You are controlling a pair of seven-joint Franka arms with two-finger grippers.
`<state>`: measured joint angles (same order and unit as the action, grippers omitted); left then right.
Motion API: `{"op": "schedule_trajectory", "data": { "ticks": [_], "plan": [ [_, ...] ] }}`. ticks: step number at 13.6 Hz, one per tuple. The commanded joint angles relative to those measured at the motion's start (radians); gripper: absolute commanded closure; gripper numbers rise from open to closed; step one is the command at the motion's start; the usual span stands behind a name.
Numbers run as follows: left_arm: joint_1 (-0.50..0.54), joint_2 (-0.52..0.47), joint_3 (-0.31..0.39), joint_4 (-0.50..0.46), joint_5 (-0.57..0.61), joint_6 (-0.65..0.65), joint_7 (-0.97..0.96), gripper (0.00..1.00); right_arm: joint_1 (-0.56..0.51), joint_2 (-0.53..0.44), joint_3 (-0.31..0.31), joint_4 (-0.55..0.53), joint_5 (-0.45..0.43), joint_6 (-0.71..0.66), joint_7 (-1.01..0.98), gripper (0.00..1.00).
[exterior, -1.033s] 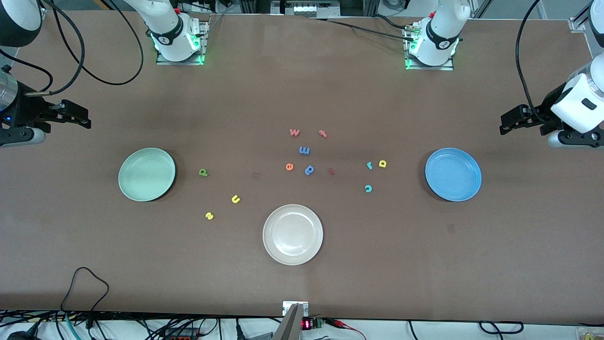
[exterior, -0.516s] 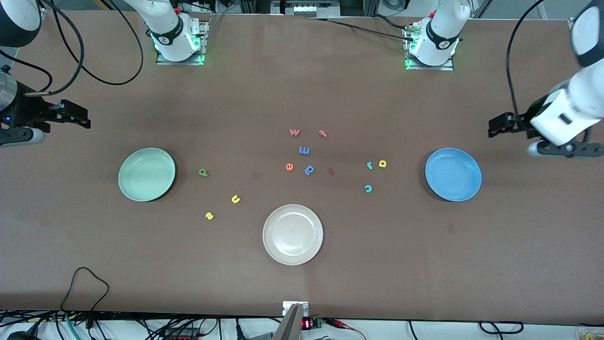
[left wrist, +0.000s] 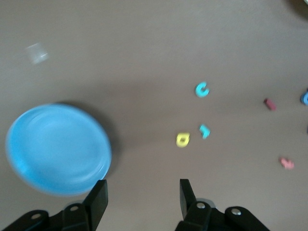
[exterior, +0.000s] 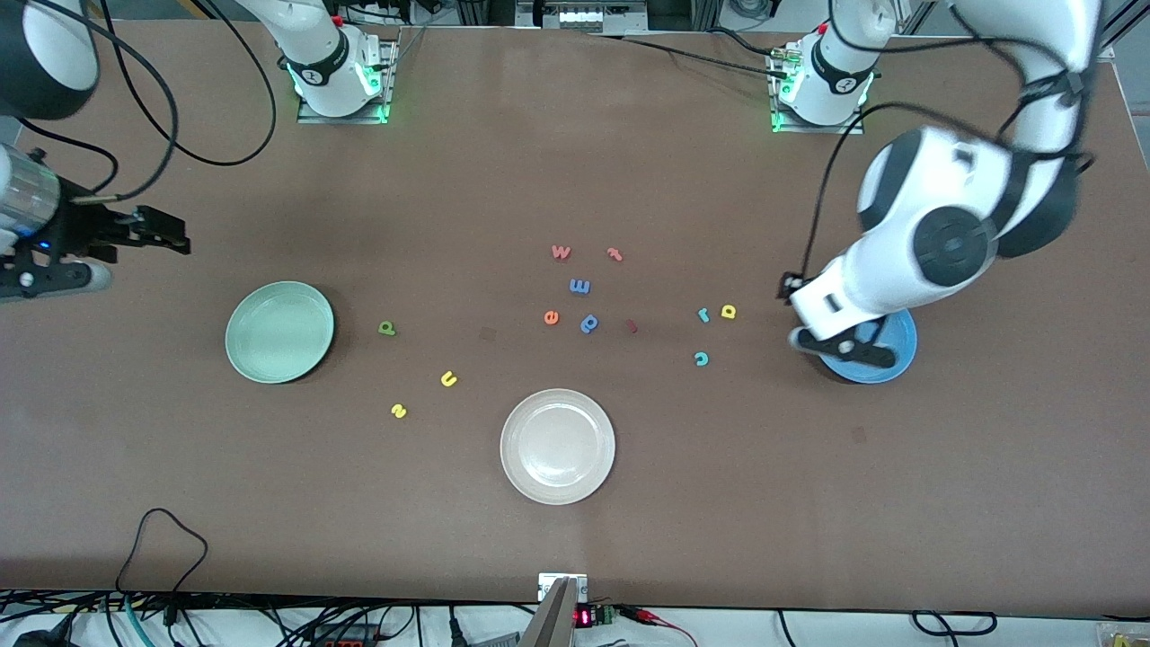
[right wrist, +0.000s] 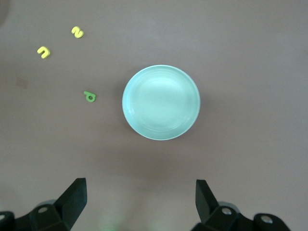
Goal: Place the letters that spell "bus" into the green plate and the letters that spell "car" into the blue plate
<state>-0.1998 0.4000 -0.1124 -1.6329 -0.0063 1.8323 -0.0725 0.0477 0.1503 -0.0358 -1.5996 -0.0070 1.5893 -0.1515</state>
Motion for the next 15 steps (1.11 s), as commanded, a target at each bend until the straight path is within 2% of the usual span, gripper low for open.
{"op": "schedule_trajectory", "data": {
  "ticks": [1, 3, 5, 7, 9, 13, 15],
  "plan": [
    [-0.032, 0.185, 0.007, 0.145, -0.01, 0.039, 0.002, 0.38, 0.044, 0.072, 0.004, 0.016, 0.013, 0.009, -0.002, 0.0],
    [-0.078, 0.255, 0.007, 0.177, -0.011, 0.062, -0.032, 0.38, 0.075, 0.132, 0.004, 0.017, 0.03, 0.081, 0.003, 0.0],
    [-0.084, 0.293, 0.005, 0.177, -0.012, 0.151, -0.079, 0.35, 0.13, 0.187, 0.004, 0.017, 0.039, 0.19, -0.005, 0.0],
    [-0.113, 0.333, 0.005, 0.176, -0.015, 0.227, -0.092, 0.37, 0.165, 0.264, 0.004, 0.013, 0.038, 0.323, -0.014, 0.0],
    [-0.124, 0.353, 0.005, 0.173, -0.012, 0.26, -0.131, 0.4, 0.193, 0.33, 0.004, 0.015, 0.041, 0.447, -0.087, 0.0],
    [-0.135, 0.367, 0.007, 0.156, -0.014, 0.28, -0.156, 0.42, 0.233, 0.463, 0.008, 0.021, 0.041, 0.667, -0.092, 0.0],
    [-0.13, 0.367, 0.007, 0.107, -0.014, 0.342, -0.177, 0.42, 0.245, 0.503, 0.01, 0.023, 0.041, 0.739, -0.089, 0.02]
  ]
}}
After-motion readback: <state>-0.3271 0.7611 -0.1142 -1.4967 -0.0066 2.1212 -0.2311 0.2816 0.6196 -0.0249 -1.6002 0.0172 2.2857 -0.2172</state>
